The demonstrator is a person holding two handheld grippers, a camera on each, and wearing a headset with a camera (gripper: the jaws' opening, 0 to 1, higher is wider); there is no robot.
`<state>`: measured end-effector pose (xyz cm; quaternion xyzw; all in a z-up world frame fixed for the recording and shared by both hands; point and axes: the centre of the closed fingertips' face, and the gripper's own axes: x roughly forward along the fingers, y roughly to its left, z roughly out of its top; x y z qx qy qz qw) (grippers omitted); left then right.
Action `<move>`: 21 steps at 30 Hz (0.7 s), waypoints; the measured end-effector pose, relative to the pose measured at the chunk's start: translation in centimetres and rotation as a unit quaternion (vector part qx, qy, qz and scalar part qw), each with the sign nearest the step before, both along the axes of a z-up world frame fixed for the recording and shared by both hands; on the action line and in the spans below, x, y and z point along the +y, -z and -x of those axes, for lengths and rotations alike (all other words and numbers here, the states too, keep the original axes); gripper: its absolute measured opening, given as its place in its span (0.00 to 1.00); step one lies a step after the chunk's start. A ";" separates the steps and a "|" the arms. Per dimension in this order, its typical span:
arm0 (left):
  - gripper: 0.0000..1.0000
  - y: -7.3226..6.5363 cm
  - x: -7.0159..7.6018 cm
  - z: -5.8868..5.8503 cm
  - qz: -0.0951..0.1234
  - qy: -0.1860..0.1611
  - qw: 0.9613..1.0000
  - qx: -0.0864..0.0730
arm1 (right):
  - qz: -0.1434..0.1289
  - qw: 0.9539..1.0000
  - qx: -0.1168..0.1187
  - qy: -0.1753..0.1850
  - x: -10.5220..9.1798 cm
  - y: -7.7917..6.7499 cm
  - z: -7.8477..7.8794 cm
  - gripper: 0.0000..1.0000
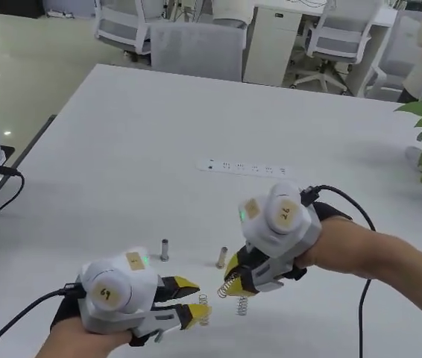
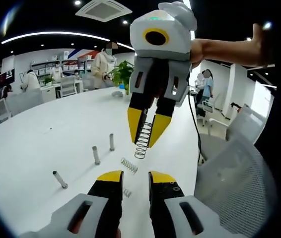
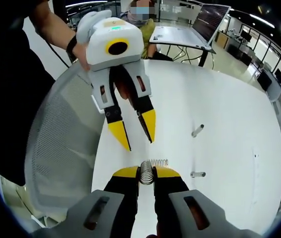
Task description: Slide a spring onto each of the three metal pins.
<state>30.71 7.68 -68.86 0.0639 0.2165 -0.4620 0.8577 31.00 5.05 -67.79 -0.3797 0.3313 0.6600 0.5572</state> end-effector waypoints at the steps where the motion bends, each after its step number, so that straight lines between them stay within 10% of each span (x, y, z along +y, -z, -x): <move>1: 0.13 0.0 0.2 -0.1 0.000 -0.004 1.000 0.001 | 0.000 1.000 -0.001 0.001 0.0 0.0 0.0 0.08; 21: 0.24 1.0 5.9 -0.9 -0.006 -0.087 0.996 0.016 | 0.003 1.000 0.002 0.017 -0.4 1.0 -0.2 0.08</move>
